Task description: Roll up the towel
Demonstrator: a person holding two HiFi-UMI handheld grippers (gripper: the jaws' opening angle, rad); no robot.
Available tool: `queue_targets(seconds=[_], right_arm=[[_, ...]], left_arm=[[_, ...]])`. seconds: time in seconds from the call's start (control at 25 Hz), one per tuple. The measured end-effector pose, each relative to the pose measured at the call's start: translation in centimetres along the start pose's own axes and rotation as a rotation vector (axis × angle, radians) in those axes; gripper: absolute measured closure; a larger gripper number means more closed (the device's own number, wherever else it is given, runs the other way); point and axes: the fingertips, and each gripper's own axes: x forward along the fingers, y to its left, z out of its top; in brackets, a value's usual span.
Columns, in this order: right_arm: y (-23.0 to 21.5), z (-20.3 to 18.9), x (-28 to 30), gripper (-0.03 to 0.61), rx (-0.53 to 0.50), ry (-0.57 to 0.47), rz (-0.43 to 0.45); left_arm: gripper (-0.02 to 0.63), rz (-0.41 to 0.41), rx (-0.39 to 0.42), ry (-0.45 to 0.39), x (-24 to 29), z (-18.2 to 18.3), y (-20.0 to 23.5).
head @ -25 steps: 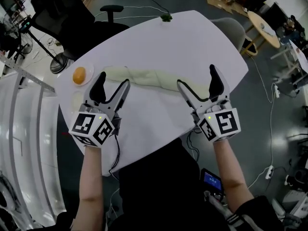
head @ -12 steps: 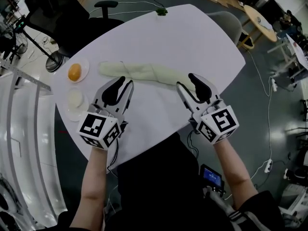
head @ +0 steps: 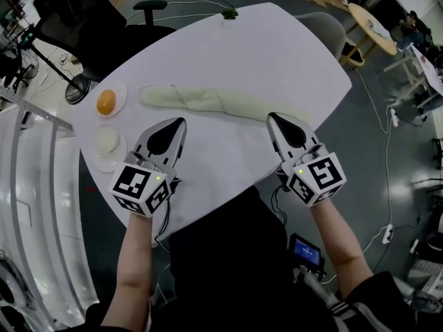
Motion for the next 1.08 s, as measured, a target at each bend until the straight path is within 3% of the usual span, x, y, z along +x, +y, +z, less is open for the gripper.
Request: queue_targets(seconds=[1.08], right_arm=[[-0.5, -1.1, -1.2, 0.571, -0.039, 0.039, -0.041]], left_arm=[[0.6, -0.017, 0.039, 0.034, 0.6, -0.7, -1.3]])
